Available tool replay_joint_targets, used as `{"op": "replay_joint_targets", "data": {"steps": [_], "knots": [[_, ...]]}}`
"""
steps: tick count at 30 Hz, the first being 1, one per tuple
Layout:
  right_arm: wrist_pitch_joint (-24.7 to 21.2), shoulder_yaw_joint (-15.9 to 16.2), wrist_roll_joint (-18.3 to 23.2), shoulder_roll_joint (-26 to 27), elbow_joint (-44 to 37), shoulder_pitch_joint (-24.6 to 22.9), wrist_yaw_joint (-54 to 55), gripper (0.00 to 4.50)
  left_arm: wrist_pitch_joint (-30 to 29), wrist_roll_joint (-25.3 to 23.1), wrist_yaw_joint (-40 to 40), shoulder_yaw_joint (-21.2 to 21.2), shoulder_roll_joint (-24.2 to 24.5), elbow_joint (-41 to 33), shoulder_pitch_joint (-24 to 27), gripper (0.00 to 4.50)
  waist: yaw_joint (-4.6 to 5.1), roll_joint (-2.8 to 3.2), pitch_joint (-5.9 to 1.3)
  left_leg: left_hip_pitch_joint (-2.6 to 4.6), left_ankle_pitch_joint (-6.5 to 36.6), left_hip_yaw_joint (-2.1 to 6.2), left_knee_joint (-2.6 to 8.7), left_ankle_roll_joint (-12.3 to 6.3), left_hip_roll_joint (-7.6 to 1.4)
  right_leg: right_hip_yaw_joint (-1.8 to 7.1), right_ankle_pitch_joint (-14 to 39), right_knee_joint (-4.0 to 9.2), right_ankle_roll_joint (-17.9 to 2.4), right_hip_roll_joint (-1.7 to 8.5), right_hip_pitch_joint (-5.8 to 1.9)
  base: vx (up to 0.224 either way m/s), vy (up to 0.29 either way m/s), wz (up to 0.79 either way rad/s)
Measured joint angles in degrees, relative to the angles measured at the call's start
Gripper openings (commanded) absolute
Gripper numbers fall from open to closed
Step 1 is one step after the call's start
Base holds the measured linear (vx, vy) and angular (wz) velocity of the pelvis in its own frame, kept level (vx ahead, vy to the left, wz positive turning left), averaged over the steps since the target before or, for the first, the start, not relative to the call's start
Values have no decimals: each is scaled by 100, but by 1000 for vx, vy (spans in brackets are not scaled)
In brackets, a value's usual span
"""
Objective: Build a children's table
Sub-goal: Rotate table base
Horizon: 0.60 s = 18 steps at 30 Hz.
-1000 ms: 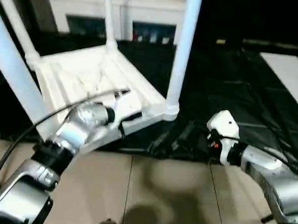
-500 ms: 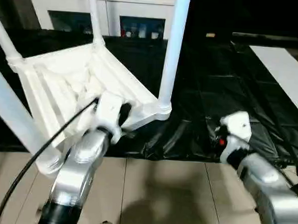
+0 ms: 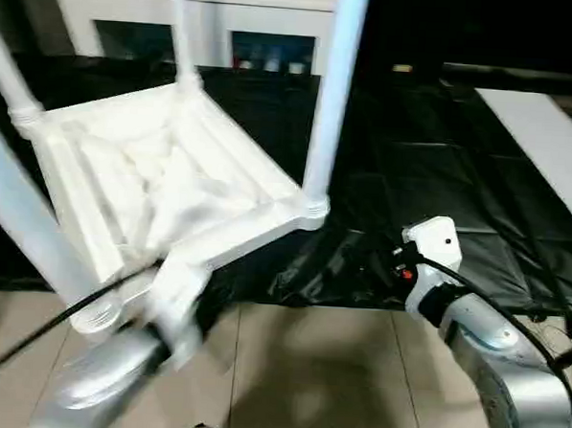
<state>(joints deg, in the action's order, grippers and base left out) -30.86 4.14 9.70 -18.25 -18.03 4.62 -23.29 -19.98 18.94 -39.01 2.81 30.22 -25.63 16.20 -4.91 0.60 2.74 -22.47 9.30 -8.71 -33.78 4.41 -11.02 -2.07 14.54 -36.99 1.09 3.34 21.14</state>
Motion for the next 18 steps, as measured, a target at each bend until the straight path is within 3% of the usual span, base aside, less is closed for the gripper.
{"op": "replay_joint_targets", "data": {"steps": [6,9,13,18], "knots": [[1,18,66,-53,-1,0,-109,400,-337,-307,-897,-736,1362,245,896,6,16,-25,13,48,1,-19,25,1,5,32,4,5,6,0,23,0,0,0],[-17,77,130,-97,-6,-1,-267,400,-348,-437,-945,-1056,1657,531,1023,6,2,-36,18,45,1,-29,25,1,12,56,4,5,6,0,35,0,0,0],[-165,372,551,-525,-469,-229,-1066,400,-332,-526,-964,-1296,2059,800,1026,6,-15,-61,6,49,2,-43,26,-1,16,84,4,5,7,-5,36,0,0,0],[-546,775,1132,-1186,-895,-480,-2177,400,-215,-549,-1018,-1432,2016,1149,583,6,-21,-77,3,53,4,-60,24,-4,15,103,0,1,7,-6,33,0,0,0]]}}
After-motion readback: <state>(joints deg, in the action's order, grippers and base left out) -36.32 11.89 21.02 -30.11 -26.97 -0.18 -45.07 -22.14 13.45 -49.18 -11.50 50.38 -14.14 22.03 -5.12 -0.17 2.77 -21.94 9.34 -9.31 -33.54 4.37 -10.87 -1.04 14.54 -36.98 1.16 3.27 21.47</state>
